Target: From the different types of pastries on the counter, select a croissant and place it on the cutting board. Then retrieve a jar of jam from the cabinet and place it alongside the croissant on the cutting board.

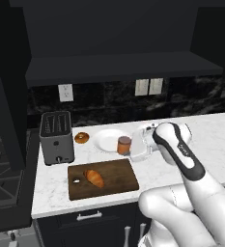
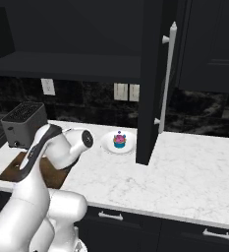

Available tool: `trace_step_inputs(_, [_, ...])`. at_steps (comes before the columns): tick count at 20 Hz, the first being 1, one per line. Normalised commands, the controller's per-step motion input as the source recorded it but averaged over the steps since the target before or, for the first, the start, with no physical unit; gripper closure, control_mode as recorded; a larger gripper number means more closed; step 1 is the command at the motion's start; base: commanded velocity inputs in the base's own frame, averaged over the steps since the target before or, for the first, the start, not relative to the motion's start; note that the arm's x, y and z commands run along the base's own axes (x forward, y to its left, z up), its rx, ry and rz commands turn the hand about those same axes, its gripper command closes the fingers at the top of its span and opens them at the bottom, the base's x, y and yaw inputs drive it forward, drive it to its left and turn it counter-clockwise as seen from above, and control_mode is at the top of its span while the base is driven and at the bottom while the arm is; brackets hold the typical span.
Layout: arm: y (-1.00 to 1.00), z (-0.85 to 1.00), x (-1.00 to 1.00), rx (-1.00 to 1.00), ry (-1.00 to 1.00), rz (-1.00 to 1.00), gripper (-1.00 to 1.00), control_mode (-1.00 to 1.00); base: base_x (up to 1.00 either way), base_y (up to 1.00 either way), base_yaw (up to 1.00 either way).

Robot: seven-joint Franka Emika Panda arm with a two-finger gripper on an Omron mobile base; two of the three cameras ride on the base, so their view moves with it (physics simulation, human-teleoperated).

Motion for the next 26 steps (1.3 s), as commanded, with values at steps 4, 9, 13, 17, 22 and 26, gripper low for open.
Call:
trace_step_inputs(4, [0.45,-1.0,0.75,-0.05,0.01,0.0,1.0,-1.0,0.0,0.0,0.0])
trace_step_inputs(9, [0.25,-0.8,0.39,-0.01,0.0,0.0,1.0,-1.0,0.0,0.0,0.0])
trace_step_inputs(13, [0.0,-0.57,0.0,0.0,-0.01,0.0,1.0,-1.0,0.0,0.0,0.0])
trace_step_inputs(17, [0.0,-1.0,0.0,0.0,0.0,0.0,1.0,-1.0,0.0,0.0,0.0])
trace_step_inputs(22, [0.0,-0.4,0.0,0.0,0.08,0.0,1.0,-1.0,0.0,0.0,0.0])
trace_step_inputs(26, [0.0,-0.53,0.0,0.0,0.05,0.0,1.0,-1.0,0.0,0.0,0.0])
